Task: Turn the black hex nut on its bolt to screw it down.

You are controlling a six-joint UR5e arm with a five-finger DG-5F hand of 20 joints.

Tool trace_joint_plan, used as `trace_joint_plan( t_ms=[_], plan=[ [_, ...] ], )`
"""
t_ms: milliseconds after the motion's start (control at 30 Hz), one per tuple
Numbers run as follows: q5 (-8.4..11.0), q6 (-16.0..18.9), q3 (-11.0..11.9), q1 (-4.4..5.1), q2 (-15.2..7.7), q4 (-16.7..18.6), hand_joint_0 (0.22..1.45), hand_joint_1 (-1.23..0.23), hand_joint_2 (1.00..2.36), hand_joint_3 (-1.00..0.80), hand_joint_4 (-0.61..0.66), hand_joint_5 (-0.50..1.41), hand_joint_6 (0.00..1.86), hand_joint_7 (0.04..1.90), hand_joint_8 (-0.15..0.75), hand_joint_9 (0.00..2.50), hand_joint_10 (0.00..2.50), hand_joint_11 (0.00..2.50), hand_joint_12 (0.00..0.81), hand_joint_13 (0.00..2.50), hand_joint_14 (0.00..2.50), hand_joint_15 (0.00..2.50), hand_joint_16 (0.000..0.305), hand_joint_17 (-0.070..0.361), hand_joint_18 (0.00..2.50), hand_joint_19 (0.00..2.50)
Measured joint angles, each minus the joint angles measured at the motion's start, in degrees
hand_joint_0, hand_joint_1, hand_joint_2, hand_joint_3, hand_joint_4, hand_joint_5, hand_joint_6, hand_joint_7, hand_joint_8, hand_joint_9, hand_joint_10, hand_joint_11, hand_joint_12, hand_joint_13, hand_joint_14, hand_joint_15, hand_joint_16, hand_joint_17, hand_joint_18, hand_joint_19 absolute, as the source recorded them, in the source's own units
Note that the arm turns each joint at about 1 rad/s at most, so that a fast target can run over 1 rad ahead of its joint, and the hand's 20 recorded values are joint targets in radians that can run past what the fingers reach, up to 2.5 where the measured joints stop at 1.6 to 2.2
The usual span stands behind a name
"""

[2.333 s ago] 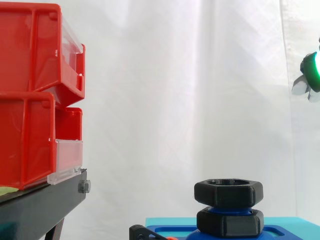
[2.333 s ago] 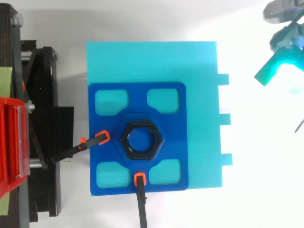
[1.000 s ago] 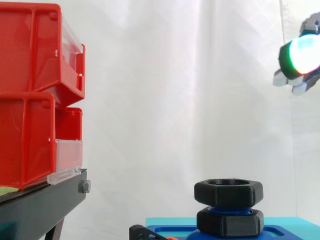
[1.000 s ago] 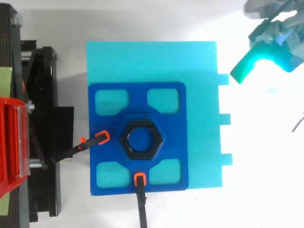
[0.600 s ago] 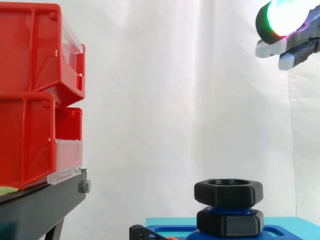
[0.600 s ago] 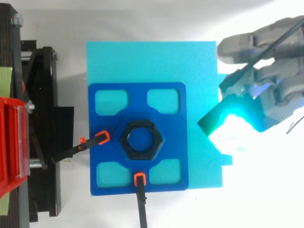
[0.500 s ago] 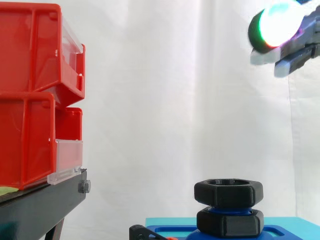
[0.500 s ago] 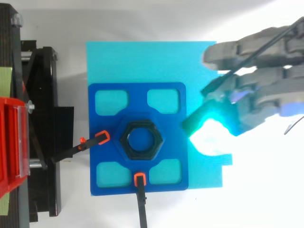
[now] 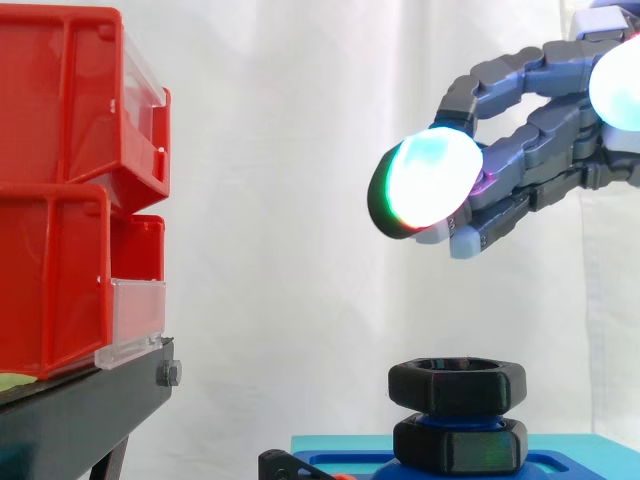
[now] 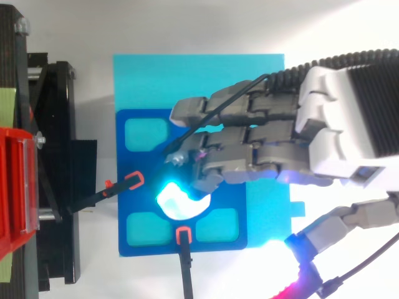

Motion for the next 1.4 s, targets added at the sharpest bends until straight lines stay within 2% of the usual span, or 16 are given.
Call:
trace_joint_plan(
  t_ms=[133, 400, 600, 900, 1067, 1267, 1400],
  plan=[
    [0.10, -1.0, 0.2, 0.18, -0.8, 1.4, 0.55, -0.52, 1.00, -0.50, 0.26, -0.19, 0.50, 0.75, 0.295, 0.60, 0.00, 0.08, 0.342, 0.36, 0.00, 0.00, 0.049, 0.110, 0.47, 0.26],
    [0.17, -3.7, 1.1, 0.38, -3.9, 4.4, 0.55, -0.48, 1.00, -0.50, 0.28, -0.16, 0.50, 0.86, 0.297, 0.59, 0.00, 0.09, 0.341, 0.35, 0.00, 0.00, 0.049, 0.110, 0.47, 0.26],
    [0.25, -8.0, 1.3, 0.42, -5.5, 6.8, 0.55, -0.46, 1.00, -0.50, 0.29, -0.15, 0.50, 0.92, 0.296, 0.59, 0.00, 0.08, 0.341, 0.35, 0.00, 0.00, 0.049, 0.110, 0.46, 0.26],
    [0.50, -14.5, 1.4, 0.72, -6.0, 9.1, 0.55, -0.44, 1.00, -0.50, 0.30, -0.11, 0.50, 1.08, 0.302, 0.63, 0.00, 0.09, 0.341, 0.36, 0.00, 0.00, 0.048, 0.109, 0.47, 0.25],
    [1.16, -18.2, 1.4, 1.19, -6.1, 10.0, 0.55, -0.43, 1.00, -0.50, 0.28, -0.09, 0.50, 1.12, 0.307, 0.69, 0.00, 0.11, 0.339, 0.38, 0.00, 0.00, 0.048, 0.109, 0.47, 0.25],
    [2.48, -20.4, 1.5, 1.91, -6.1, 10.8, 0.55, -0.39, 1.00, -0.50, 0.26, -0.07, 0.50, 1.19, 0.307, 0.77, 0.01, 0.14, 0.339, 0.41, 0.00, 0.00, 0.048, 0.108, 0.47, 0.25],
    [3.10, -21.7, 2.1, 2.33, -7.1, 12.1, 0.55, -0.37, 1.00, -0.50, 0.25, -0.07, 0.50, 1.20, 0.305, 0.78, 0.00, 0.15, 0.341, 0.41, 0.00, 0.00, 0.048, 0.109, 0.47, 0.25]
  ],
)
